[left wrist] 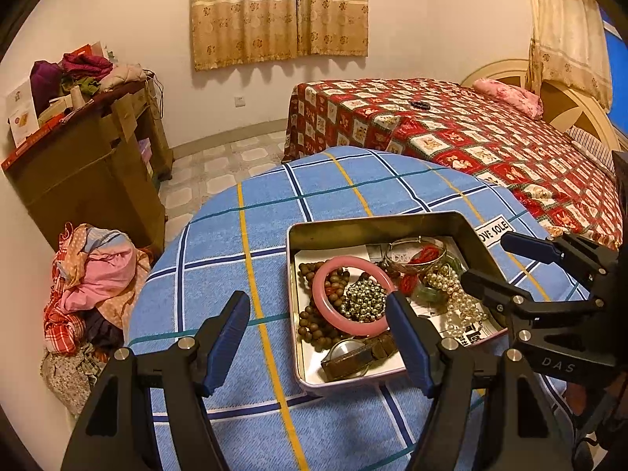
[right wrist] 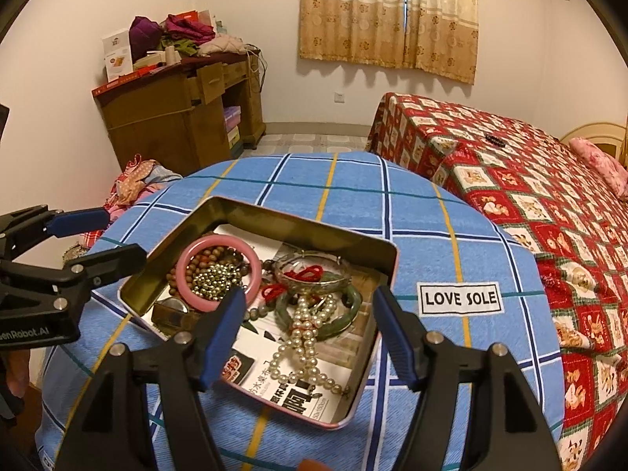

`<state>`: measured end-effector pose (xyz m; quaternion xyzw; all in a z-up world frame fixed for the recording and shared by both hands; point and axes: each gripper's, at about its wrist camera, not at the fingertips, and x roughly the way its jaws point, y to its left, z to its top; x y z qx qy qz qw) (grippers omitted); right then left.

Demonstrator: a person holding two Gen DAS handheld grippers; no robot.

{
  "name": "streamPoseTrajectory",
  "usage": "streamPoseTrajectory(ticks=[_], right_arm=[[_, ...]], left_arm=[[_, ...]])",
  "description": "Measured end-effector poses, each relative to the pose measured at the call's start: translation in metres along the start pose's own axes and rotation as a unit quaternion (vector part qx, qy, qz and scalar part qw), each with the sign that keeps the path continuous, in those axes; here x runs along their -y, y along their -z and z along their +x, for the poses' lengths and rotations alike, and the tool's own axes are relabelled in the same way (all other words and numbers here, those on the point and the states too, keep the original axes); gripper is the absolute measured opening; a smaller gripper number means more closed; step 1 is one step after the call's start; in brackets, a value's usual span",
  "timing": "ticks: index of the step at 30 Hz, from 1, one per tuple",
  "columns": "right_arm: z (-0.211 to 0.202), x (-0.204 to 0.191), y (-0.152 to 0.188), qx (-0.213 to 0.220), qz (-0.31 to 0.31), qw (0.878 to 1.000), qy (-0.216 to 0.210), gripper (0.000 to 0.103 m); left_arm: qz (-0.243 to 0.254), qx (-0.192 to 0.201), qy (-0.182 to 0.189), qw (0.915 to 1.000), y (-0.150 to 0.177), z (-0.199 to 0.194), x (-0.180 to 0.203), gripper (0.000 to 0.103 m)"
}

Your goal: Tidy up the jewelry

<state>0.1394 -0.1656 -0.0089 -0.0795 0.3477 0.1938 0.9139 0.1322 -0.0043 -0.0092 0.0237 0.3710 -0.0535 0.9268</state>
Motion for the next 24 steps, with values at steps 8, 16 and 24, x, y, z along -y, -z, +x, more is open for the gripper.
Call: streamPoseTrajectory(ticks=[8,16,24], right_arm=[[-0.002,-0.0024,-0.0018,0.002,0.0,1.0,-0.002,0.07],[-0.0023,-0.0026,-0.002,0.002,-0.001,1.0,-0.002,0.07],[-0.0032,-0.0035,-0.0023,0.002,-0.001,1.0,-0.002,0.07]], left_arm=[[-0.001,0.0,0.0,1.0,-0.0003,-0.0021,-0.001,0.072],[0.0,0.001,-0.002,1.0,-0.0004,-0.0042,-0.0016,0.072],[0.001,0.001,-0.003,1.0,-0.0016,-0.006,-0.0019,0.072]])
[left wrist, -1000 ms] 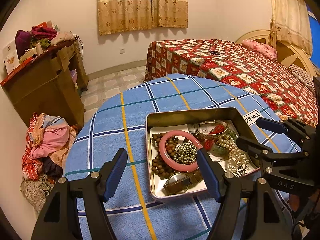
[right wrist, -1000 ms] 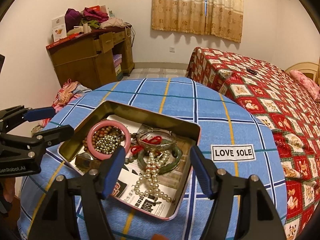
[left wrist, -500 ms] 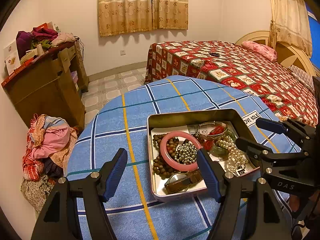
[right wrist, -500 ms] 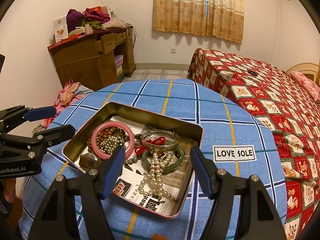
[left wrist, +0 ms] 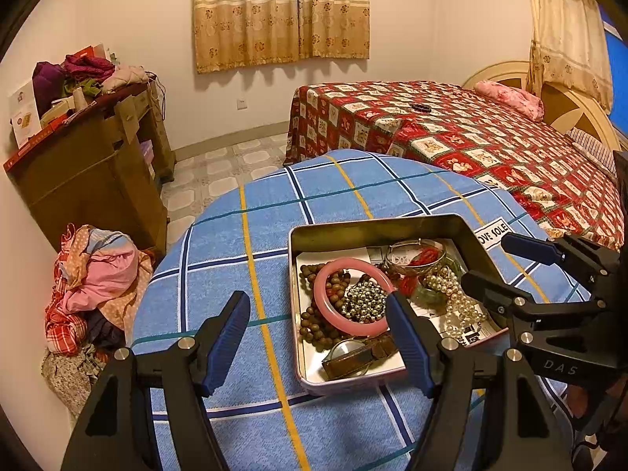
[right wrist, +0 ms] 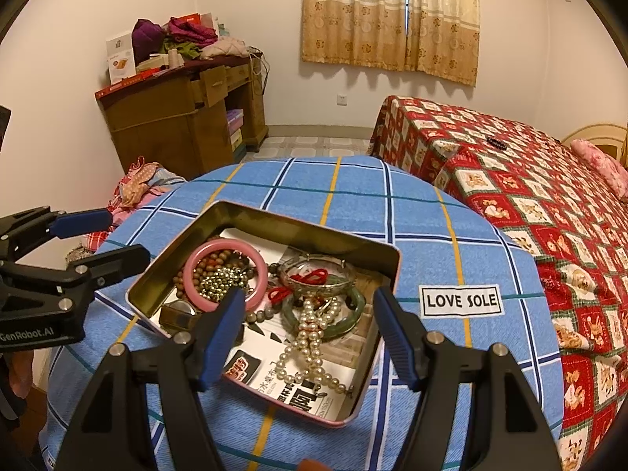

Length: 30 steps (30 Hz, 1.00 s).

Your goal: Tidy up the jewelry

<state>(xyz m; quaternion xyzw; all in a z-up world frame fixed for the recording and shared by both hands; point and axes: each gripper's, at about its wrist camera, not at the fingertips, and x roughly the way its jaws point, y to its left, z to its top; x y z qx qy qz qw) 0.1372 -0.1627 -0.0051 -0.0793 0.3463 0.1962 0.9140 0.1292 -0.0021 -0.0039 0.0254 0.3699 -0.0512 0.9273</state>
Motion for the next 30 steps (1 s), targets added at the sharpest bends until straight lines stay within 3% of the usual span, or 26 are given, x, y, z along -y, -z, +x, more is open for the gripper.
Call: streamPoseTrajectory(ticks=[30], right_arm=[[0.0031,-0.0053,0.0031,-0.006,-0.002,1.0,-0.001,0.07]], left_arm=[[0.0,-0.003,-0.002,1.0,-0.0029,0.0003,0.0028,0.072]])
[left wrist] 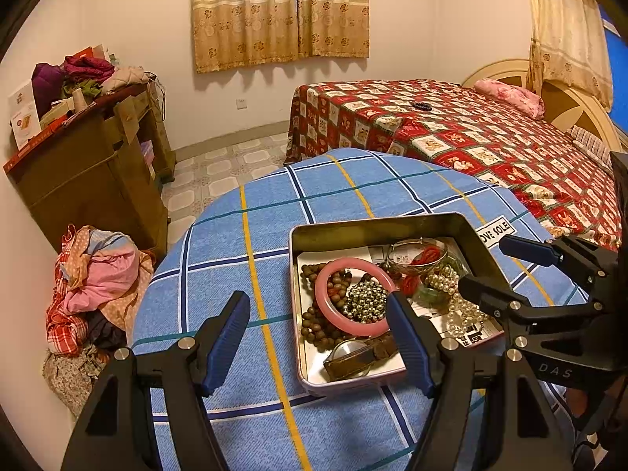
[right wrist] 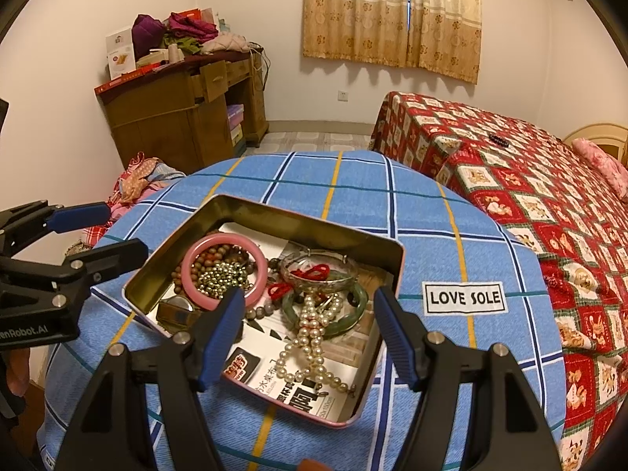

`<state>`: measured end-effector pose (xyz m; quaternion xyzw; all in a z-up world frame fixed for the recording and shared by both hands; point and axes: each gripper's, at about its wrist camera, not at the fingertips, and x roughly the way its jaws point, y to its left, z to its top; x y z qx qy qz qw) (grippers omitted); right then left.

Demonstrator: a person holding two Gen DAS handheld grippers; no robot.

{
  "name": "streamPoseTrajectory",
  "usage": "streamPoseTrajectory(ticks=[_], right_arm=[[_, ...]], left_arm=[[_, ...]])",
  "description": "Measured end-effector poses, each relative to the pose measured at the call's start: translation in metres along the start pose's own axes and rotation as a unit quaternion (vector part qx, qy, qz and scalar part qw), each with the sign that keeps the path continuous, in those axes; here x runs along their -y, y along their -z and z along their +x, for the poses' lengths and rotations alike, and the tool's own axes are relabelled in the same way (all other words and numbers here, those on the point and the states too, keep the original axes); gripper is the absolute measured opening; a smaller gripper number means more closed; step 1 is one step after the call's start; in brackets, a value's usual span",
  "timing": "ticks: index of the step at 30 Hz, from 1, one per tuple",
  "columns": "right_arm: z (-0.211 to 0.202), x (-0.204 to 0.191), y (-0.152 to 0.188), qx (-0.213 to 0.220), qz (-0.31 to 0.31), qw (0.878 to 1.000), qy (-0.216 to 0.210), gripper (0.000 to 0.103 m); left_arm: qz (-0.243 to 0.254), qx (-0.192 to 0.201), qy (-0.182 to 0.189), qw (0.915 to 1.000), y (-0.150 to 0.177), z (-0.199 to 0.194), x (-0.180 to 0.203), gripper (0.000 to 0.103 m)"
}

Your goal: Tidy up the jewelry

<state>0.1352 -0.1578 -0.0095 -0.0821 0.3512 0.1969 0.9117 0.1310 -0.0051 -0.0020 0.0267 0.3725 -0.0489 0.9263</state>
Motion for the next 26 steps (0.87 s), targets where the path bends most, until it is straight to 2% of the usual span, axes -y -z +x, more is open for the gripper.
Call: streamPoseTrajectory(ticks=[9,17,26], right_arm=[[0.0004,0.0007,0.0005,-0.001,-0.001,1.0,0.0,0.07],[0.0033,0.0033,0.0029,-0.006,-0.005,1.0,-0.001,0.07],[0.0035,0.0024,0.0038,-0.007,-0.005,1.0,-0.001,0.07]], left_arm=[[-0.003,0.003,0.002,1.0,-0.0025,0.0013,-0.002,0.072],[0.006,0.011,-0.028,0.9995,-0.0025,0.0028,0.0001,0.072],[0.008,0.012,-0.023,0.9996,-0.0006,0.0032,-0.0008,0.072]])
